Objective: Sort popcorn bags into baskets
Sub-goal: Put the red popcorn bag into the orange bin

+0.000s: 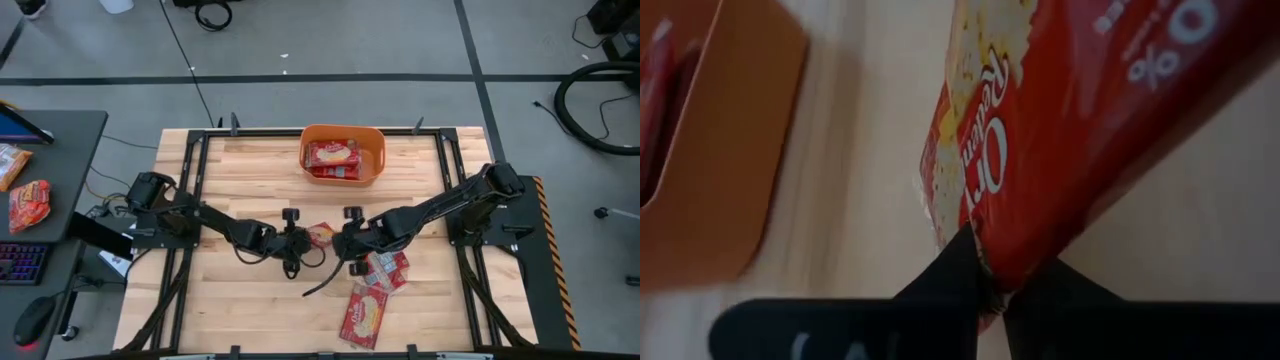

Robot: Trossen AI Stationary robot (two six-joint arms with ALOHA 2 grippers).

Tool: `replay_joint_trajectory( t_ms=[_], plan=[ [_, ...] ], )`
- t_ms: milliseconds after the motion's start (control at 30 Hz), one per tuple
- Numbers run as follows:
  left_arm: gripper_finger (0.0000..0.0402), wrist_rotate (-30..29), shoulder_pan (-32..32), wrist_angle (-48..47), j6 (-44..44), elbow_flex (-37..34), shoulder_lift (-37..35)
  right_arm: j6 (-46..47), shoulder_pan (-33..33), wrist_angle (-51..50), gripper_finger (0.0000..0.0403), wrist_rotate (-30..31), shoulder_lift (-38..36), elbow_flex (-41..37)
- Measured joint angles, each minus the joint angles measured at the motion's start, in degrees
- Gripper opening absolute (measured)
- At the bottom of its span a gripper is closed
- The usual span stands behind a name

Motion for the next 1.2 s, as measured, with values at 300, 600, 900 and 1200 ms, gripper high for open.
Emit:
replay_joint_trajectory(
  t_ms=[300,600,900,1200],
  plan=[
    [0.0026,-2.17,3.77,-19.74,-6.92,13.76,-0.62,13.15,0.87,-17.55,0.0129,8.62,-6.02,-1.20],
    [0.0028,-6.45,8.74,-23.74,-3.46,22.62,-0.27,24.73,6.01,-19.71,0.0129,14.81,-13.40,-9.33],
    [0.0029,-8.58,19.02,-14.99,1.64,23.36,1.97,34.03,10.63,-17.91,0.0128,22.22,-22.36,-19.06],
    [0.0029,-8.44,28.18,-5.07,0.61,24.54,9.02,32.16,11.41,-9.20,0.0128,23.33,-26.85,-26.35]
  ],
)
